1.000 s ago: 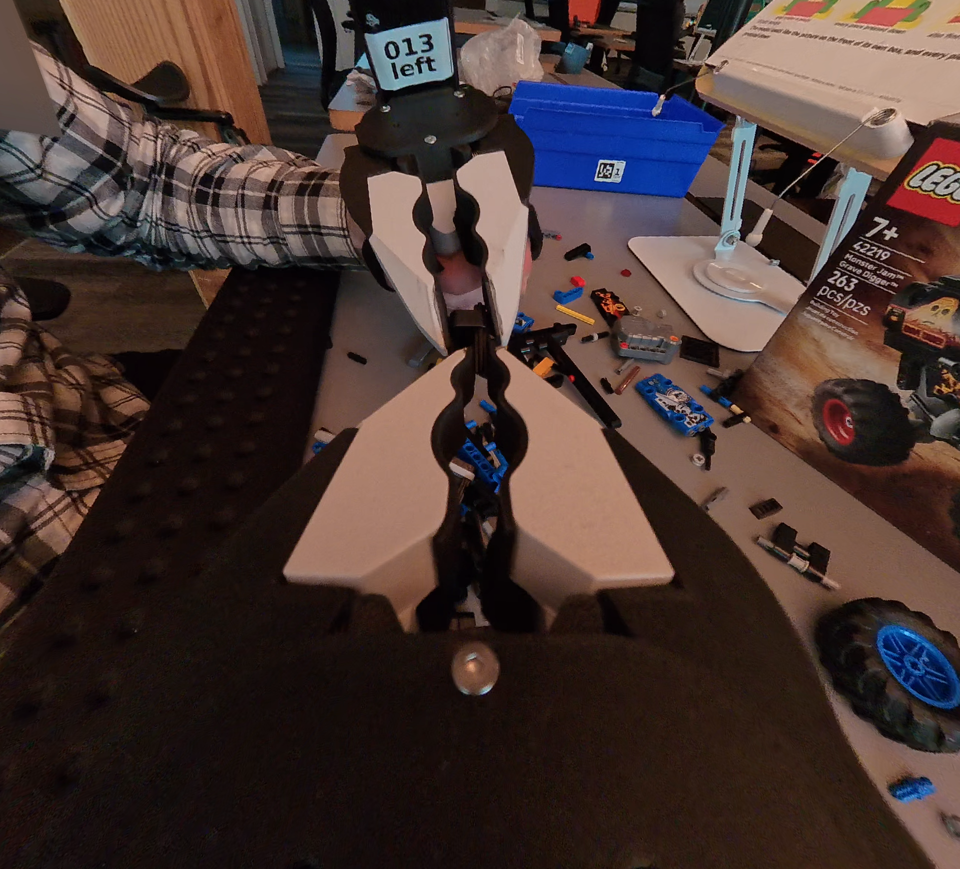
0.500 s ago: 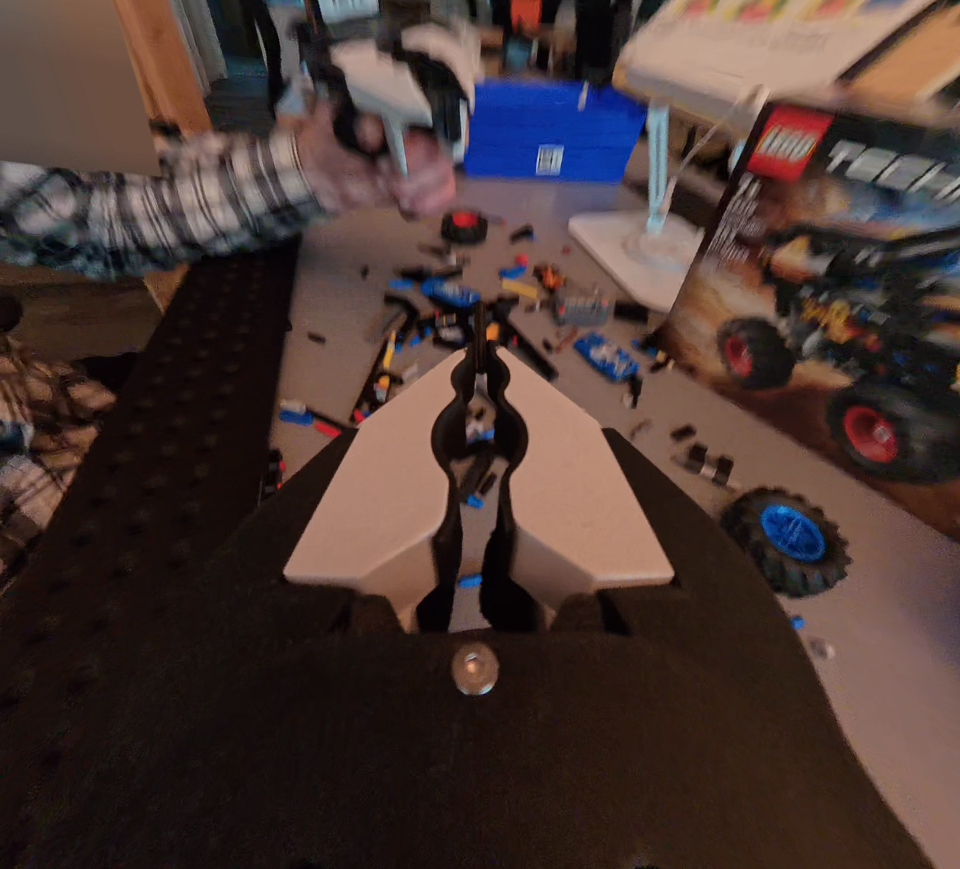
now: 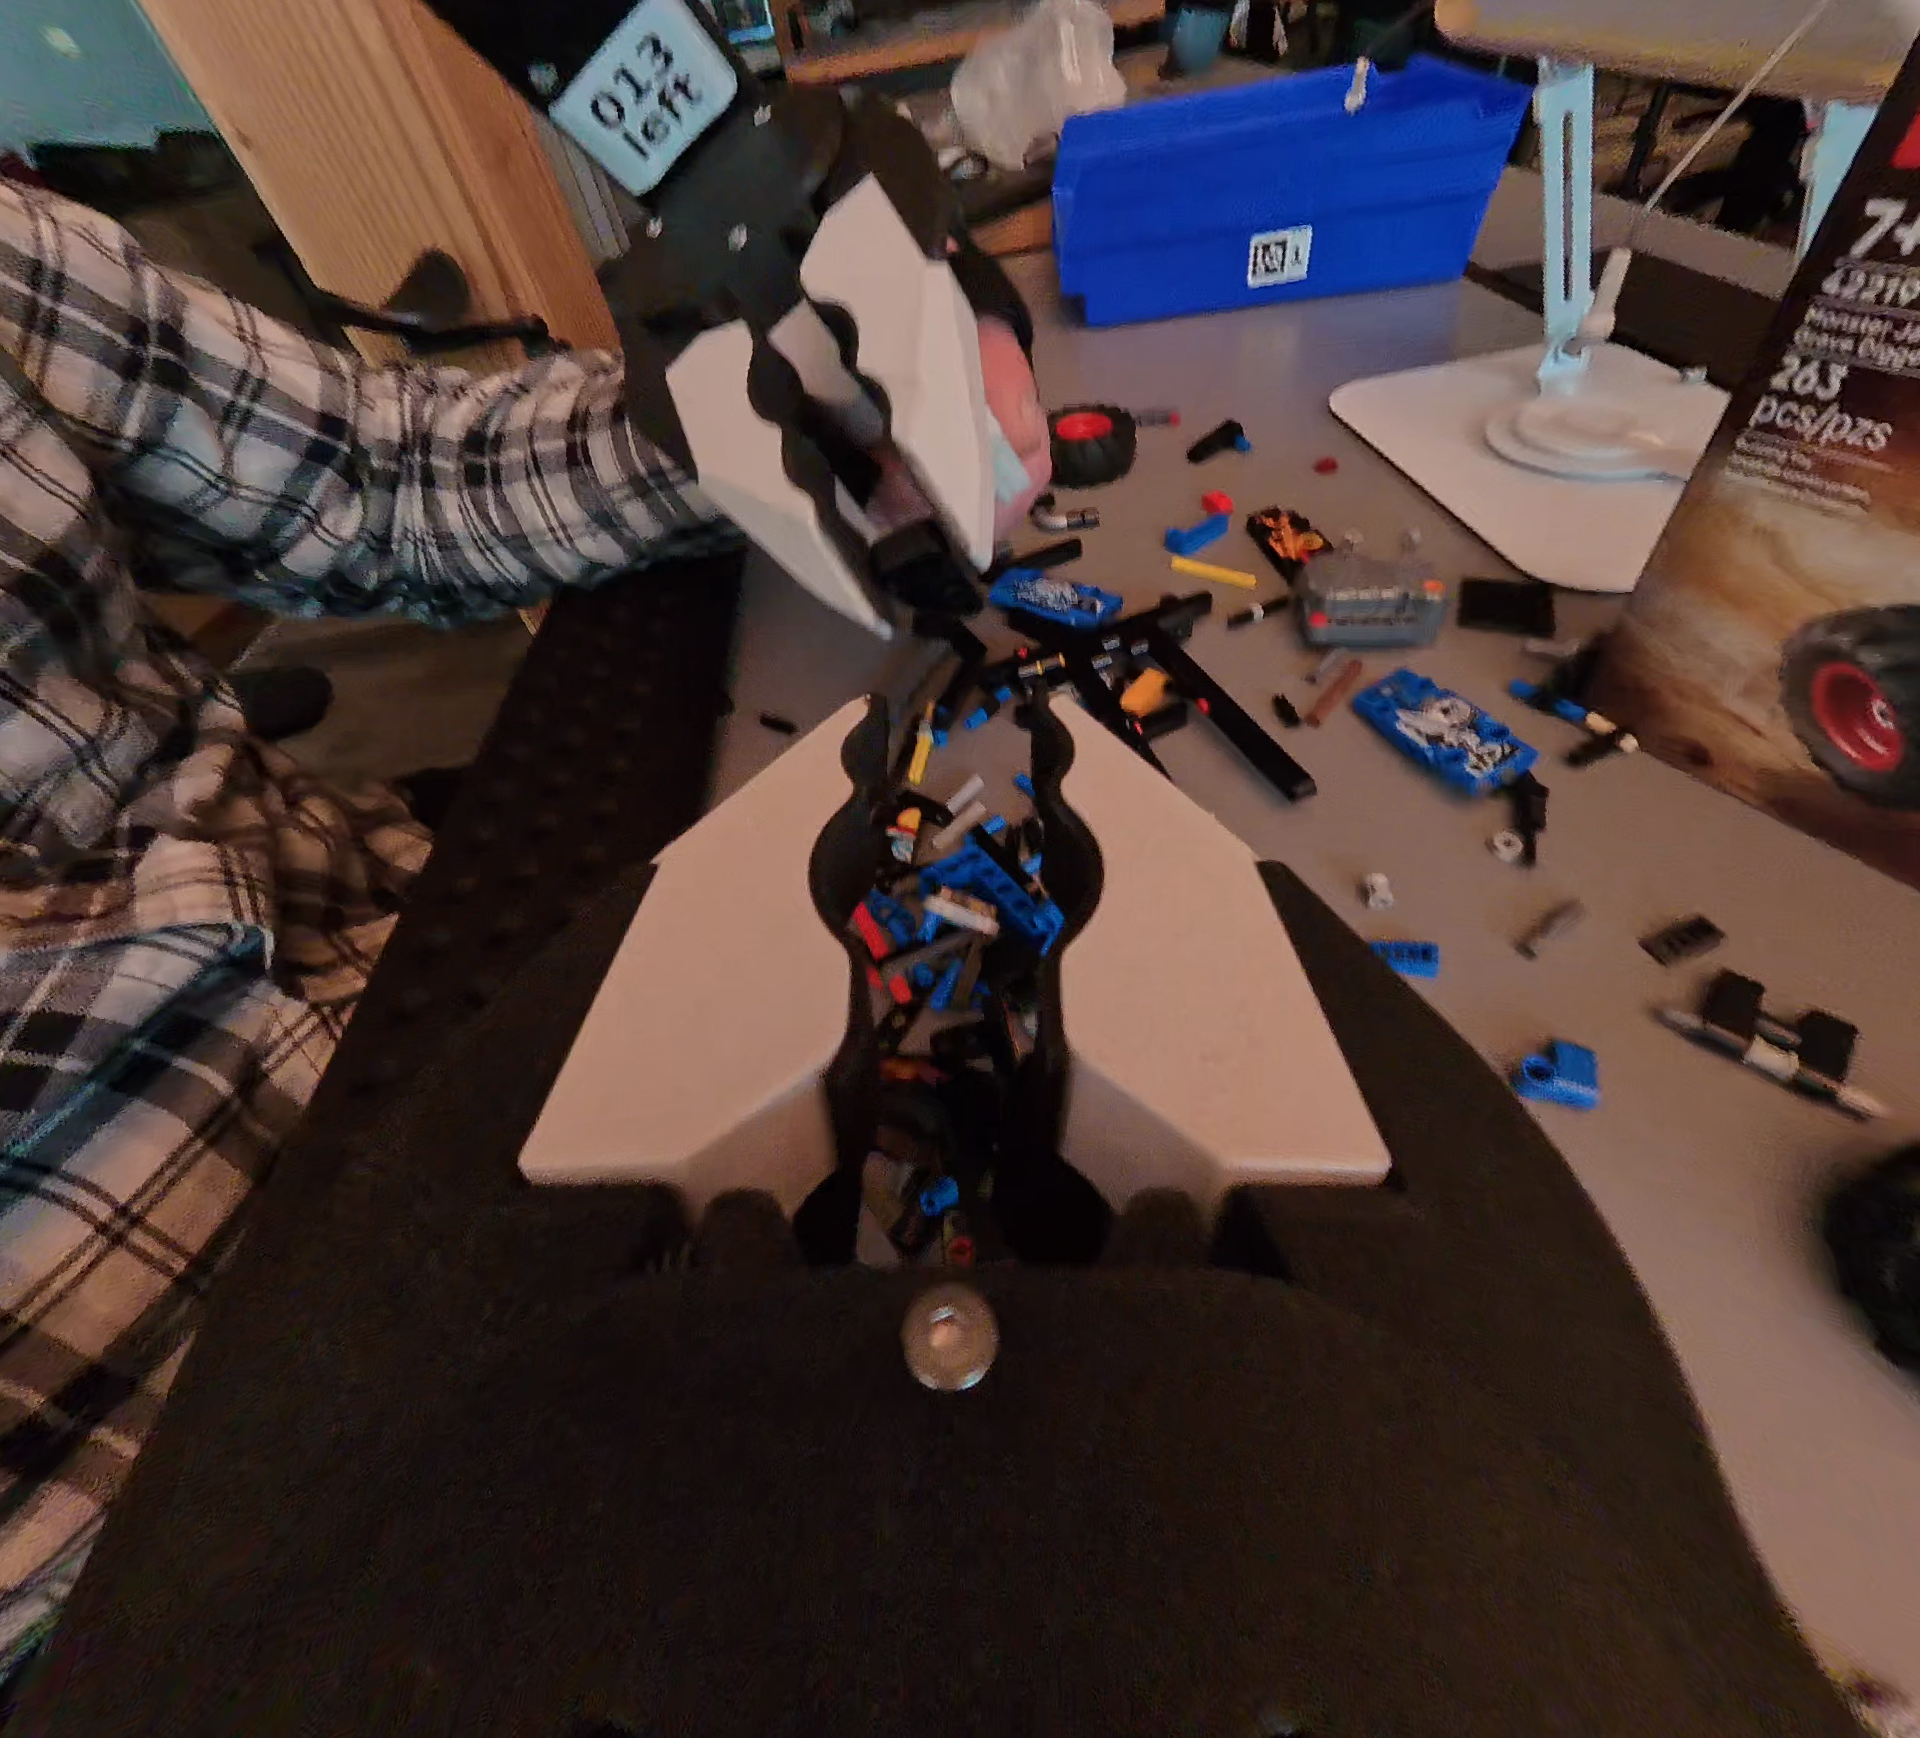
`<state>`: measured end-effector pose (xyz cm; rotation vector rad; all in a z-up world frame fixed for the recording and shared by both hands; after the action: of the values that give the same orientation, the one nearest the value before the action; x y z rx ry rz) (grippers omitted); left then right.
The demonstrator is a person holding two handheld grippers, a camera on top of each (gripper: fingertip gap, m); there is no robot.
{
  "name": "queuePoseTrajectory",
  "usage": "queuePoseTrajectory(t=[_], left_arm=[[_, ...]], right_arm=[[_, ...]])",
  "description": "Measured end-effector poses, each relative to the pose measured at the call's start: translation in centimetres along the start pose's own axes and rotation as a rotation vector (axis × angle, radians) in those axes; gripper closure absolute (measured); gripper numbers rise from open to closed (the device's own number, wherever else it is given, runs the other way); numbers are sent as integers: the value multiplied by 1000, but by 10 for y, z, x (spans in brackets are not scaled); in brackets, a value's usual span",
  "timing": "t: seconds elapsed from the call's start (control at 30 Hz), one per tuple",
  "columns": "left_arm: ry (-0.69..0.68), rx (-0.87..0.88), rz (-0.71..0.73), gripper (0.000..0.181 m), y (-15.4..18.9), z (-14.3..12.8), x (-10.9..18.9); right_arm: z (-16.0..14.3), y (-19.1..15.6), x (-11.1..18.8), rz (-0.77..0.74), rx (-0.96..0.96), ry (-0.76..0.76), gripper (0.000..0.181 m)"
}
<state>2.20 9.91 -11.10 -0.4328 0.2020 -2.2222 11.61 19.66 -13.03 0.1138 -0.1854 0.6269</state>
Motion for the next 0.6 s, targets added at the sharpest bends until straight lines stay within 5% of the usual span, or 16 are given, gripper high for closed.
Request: queuePoseTrajectory(t=[0.33,0.6], left_arm=[[18,-289,109,167,17,13,-7],[22,-425,156,167,28,17,-11]], right_arm=[[12,4,3,224,-274,267,151],[15,-7,-8,274,-215,245,157]])
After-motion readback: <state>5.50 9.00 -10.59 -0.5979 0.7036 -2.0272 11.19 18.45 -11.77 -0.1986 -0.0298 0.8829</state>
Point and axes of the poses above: each gripper's, where its closed fingertips meet, x back along the fingers, z out of its top, y = z × x across the jaws, the point moved 7 cm from there along x, back along the fingers, and after that the axes turned 11 degrees about x, right-handed, at the moved point
